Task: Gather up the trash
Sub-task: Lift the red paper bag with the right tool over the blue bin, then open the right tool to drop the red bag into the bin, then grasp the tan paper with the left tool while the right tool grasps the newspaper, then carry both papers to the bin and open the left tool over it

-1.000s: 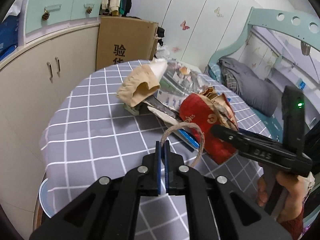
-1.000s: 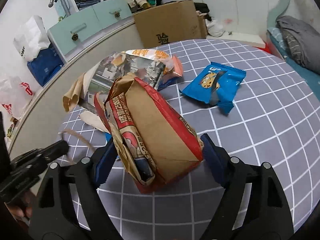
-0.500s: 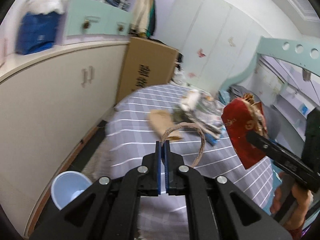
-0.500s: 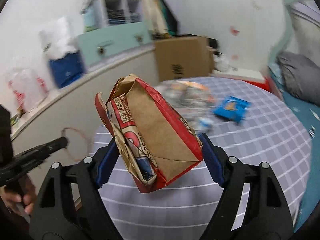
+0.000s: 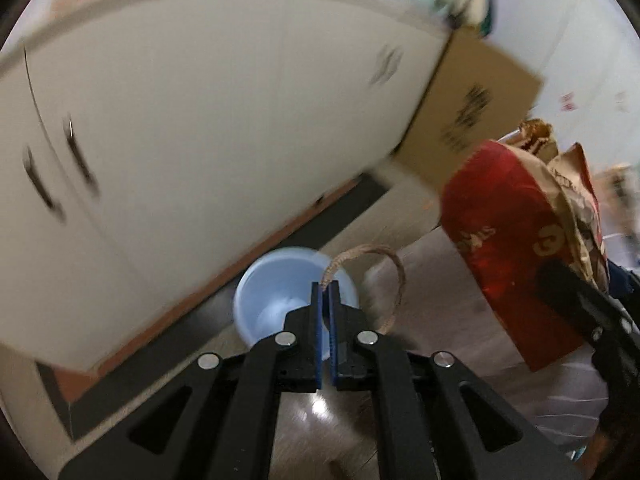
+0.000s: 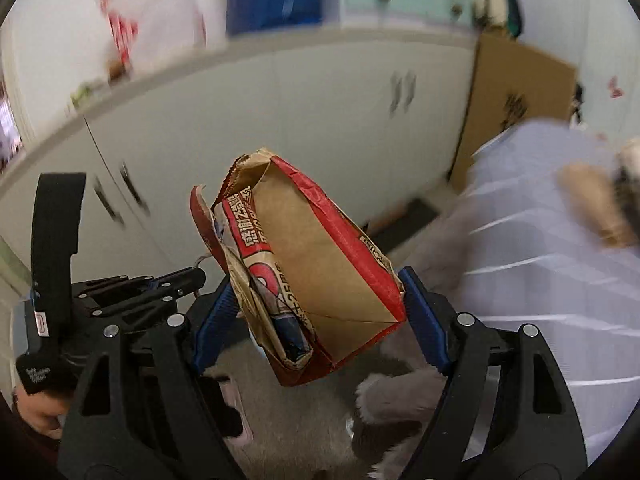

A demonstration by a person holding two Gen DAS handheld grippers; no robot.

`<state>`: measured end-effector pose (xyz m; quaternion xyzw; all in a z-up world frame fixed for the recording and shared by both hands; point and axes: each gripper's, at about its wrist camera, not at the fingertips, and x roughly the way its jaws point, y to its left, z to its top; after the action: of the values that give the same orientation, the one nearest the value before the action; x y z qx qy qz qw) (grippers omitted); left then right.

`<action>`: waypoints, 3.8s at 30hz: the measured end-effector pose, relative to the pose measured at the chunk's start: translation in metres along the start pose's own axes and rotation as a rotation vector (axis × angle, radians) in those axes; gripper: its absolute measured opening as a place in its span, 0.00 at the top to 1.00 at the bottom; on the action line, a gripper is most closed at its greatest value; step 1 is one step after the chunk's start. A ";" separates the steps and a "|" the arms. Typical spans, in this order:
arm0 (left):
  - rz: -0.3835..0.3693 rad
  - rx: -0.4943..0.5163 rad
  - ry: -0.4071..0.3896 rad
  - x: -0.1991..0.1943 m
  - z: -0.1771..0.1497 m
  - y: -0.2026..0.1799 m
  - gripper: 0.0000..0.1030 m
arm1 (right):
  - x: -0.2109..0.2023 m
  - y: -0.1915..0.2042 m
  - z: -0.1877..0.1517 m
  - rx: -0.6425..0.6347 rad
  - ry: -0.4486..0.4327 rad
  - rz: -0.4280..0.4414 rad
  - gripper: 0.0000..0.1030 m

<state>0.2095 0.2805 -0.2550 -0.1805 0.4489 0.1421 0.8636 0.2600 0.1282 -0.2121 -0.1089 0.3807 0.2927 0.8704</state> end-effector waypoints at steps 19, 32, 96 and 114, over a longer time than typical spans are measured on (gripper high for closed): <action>-0.001 -0.190 0.321 0.223 -0.006 0.051 0.35 | 0.224 -0.029 -0.062 0.169 0.341 -0.072 0.25; 0.101 -0.298 0.327 0.203 -0.028 0.101 0.32 | 0.256 -0.021 -0.068 0.220 0.388 0.001 0.24; -0.340 0.252 -0.036 -0.011 0.064 -0.301 0.99 | -0.112 -0.240 0.011 0.000 -0.076 -0.525 0.12; -0.407 0.156 -0.143 -0.046 0.074 -0.254 0.99 | -0.121 -0.245 0.040 0.018 -0.179 -0.709 0.92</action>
<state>0.3411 0.0823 -0.1306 -0.1894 0.3504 -0.0575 0.9155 0.3637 -0.1038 -0.1047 -0.2006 0.2441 -0.0222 0.9485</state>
